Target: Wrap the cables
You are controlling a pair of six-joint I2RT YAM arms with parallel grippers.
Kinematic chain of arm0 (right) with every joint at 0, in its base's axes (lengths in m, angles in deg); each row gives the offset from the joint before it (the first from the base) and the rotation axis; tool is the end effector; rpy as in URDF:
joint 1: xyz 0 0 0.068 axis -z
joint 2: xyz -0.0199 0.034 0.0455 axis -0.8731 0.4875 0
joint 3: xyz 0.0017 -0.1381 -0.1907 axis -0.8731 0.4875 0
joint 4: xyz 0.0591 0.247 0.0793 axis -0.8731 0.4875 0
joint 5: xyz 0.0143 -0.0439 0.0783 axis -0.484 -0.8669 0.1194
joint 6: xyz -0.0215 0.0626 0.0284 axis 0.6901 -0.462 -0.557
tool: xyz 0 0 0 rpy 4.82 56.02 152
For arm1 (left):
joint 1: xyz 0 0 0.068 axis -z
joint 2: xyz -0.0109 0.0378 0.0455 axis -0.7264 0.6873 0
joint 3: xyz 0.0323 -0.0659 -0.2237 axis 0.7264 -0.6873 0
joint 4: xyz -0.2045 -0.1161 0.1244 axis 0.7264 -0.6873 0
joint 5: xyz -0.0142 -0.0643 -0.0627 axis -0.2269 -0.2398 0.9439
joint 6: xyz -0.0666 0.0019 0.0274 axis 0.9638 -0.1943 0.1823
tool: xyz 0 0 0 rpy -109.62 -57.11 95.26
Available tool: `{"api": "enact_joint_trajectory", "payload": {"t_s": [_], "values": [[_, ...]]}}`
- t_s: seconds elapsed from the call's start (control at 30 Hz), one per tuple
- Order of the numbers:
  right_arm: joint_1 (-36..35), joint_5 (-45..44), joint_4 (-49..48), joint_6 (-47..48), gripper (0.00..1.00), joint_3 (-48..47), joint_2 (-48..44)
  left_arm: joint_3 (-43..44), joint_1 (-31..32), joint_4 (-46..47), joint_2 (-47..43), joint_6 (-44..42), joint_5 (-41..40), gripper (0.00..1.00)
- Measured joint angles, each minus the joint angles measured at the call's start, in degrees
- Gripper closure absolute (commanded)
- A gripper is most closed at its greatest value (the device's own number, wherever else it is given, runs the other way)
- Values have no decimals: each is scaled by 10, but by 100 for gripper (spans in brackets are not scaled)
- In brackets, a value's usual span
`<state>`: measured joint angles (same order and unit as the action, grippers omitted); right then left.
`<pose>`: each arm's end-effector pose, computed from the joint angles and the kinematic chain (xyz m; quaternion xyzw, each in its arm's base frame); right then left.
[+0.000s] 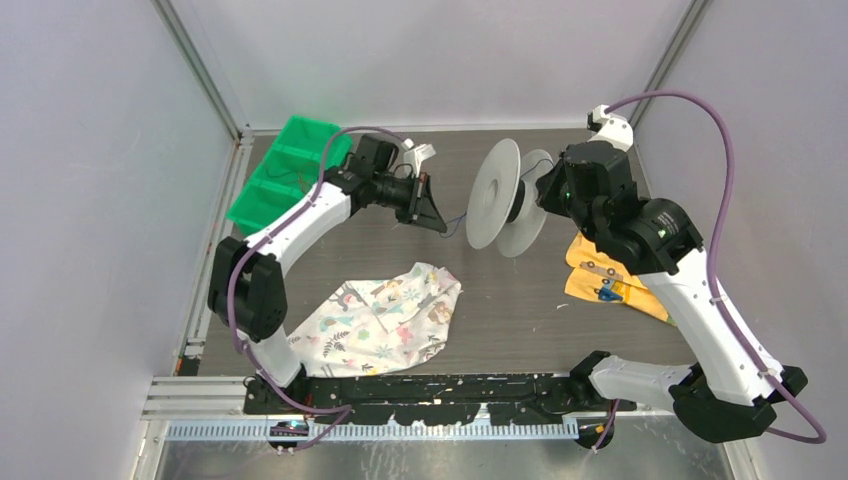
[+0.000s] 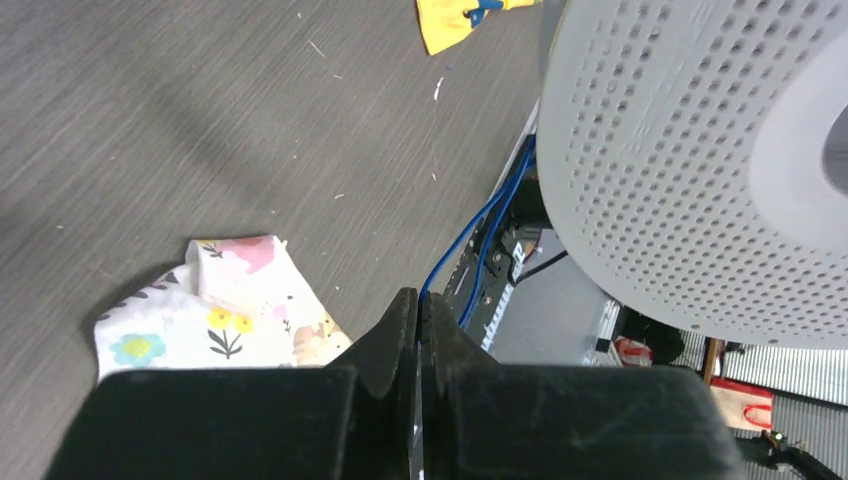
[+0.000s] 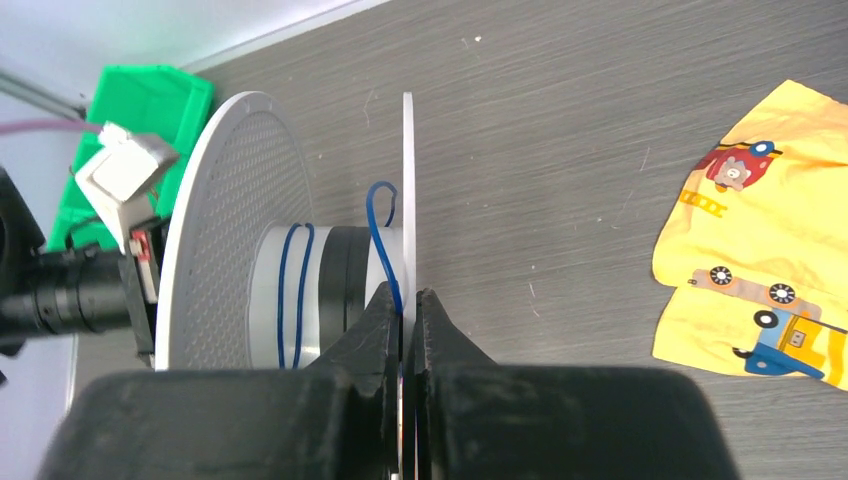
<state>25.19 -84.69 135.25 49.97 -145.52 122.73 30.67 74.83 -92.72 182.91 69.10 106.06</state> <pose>0.2028 0.1101 0.4234 0.1211 0.8366 0.1076 0.5233 0.3244 -0.2257 0.2497 0.2074 0.8301 -0.4963 0.1473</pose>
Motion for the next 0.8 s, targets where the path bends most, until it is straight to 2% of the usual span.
{"api": "enact_joint_trajectory", "payload": {"t_s": [0.13, 0.33, 0.5, 0.6, 0.8], "values": [[3, -12, -26, -20, 99, 12, 2, -60, 14, 76, -28, 68, -18, 100], [23, -1, -43, -37, 99, 14, 3, -97, 27, 129, -50, 103, -48, 99], [31, 8, -53, -46, 99, 23, 3, -104, 27, 144, -50, 108, -65, 79], [36, 7, -64, -48, 99, 23, 3, -104, 27, 138, -50, 101, -76, 72], [37, 7, -73, -50, 99, 23, 3, -100, 27, 118, -50, 92, -97, 74]]}}
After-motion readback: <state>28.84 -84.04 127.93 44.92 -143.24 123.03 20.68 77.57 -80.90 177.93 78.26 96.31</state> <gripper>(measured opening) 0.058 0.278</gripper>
